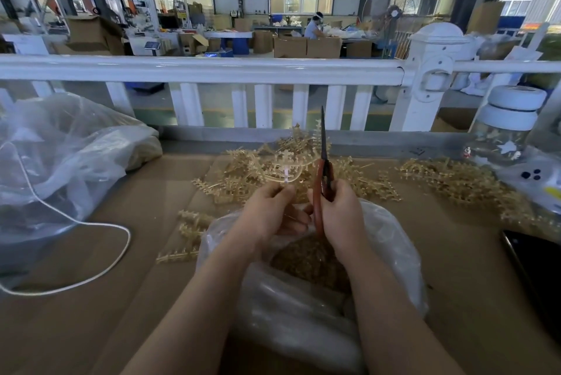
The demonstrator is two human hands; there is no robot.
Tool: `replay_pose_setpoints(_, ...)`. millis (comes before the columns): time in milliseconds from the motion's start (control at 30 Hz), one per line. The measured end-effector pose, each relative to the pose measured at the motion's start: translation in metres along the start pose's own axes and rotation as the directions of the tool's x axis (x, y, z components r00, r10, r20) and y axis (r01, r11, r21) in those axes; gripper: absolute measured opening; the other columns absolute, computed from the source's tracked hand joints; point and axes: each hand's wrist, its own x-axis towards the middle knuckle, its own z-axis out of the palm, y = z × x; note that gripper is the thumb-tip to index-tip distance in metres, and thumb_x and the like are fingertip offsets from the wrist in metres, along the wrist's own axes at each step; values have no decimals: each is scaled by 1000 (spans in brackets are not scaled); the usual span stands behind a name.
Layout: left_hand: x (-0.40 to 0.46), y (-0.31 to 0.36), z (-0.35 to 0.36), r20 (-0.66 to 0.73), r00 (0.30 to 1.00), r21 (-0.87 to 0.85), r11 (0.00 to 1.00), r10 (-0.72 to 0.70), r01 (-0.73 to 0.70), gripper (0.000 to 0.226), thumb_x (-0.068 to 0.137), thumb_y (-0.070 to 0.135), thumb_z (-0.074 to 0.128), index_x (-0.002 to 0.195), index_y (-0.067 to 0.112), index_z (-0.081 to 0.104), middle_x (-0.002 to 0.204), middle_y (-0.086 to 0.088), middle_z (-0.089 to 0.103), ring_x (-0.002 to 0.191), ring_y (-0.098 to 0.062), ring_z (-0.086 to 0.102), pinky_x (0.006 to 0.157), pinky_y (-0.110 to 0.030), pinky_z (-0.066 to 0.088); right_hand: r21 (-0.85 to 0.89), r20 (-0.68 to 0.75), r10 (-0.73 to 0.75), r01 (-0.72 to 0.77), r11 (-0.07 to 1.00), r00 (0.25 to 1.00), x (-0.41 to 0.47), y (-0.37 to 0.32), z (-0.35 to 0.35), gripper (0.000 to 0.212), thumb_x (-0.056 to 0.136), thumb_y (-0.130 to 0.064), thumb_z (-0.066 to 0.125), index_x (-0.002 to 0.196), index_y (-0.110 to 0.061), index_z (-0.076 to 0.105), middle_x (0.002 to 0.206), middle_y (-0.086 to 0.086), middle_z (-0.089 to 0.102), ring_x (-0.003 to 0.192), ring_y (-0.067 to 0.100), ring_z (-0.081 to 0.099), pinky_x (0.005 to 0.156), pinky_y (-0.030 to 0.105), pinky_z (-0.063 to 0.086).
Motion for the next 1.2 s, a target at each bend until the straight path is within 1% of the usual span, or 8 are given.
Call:
replay_pose_setpoints(100,11,-12,2,-101,992,156,986,69,-53,20,103,29,49,93,14,58,75,-2,75,74,-20,74,73,-46,61,-40,0,-21,21,999,1000,0,4,2,16,97,-29,65,87,-30,52,85,-4,71,80,14,69,74,34,56)
replay_pose_setpoints(267,25,-18,2,-167,976,231,968,141,-100,21,100,25,56,85,15,67,71,5,75,65,-10,72,58,-31,57,46,-19,7,-6,999,1000,5,5,2,15,98,-27,65,88,-27,54,79,-5,70,66,4,68,57,17,50)
replay_pose_setpoints(400,28,-26,5,-266,936,341,931,232,-133,27,99,14,56,73,16,66,67,5,72,54,-8,68,55,-34,60,230,25,27,-32,973,999,4,5,0,9,98,-27,65,95,-24,58,79,0,73,68,18,67,70,43,57)
replay_pose_setpoints(533,20,-30,4,-256,773,607,719,580,-338,29,92,2,57,68,14,66,67,9,64,54,-11,63,50,-23,51,547,107,3,-61,835,994,0,-6,-6,20,97,-31,64,103,-13,57,71,7,68,47,11,55,46,22,46)
replay_pose_setpoints(633,16,-31,-2,-175,592,712,516,787,-476,19,91,-2,58,87,7,75,69,-3,61,60,-20,56,54,-34,47,611,196,-21,-105,785,980,-5,-14,-10,52,76,-57,69,109,-17,65,76,7,70,51,15,57,41,21,43)
replay_pose_setpoints(733,12,-30,-3,-195,540,693,505,819,-515,34,92,-1,60,121,13,70,73,5,57,63,-4,49,59,-16,39,542,227,-4,-123,832,974,-6,-14,-13,42,80,-41,78,106,-12,61,78,6,72,57,14,58,43,22,44)
replay_pose_setpoints(1033,6,-25,-17,-228,854,-197,837,468,-511,38,87,8,57,124,18,62,98,-3,73,96,-15,68,85,-25,54,575,145,-155,44,817,977,-6,-10,-15,37,71,-27,80,93,-15,52,87,14,52,58,8,56,57,15,46)
replay_pose_setpoints(1200,11,-24,-25,-80,902,-138,892,424,-431,27,81,38,72,102,21,73,75,7,66,72,-10,62,70,-19,54,540,174,-160,42,841,972,-8,-15,-12,49,64,-27,83,98,-10,51,94,19,60,70,13,63,71,28,48)
